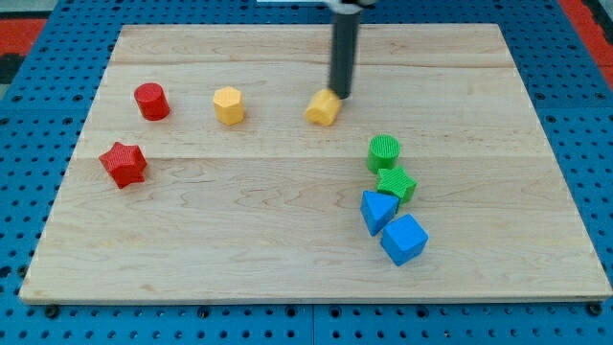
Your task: Move the yellow hexagon left to the yellow heart
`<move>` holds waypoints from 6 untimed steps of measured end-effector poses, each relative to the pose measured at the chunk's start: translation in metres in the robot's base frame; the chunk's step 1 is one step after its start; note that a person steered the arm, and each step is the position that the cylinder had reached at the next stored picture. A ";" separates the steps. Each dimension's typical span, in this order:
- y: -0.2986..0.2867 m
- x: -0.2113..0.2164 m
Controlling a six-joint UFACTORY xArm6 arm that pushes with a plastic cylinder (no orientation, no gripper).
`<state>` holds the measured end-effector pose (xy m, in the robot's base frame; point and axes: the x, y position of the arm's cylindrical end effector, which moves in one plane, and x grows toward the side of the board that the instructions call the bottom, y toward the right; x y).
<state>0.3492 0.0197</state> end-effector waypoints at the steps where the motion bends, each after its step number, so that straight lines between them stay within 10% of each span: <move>1: -0.004 0.026; 2: -0.021 -0.035; 4: -0.177 -0.010; 6: -0.089 0.037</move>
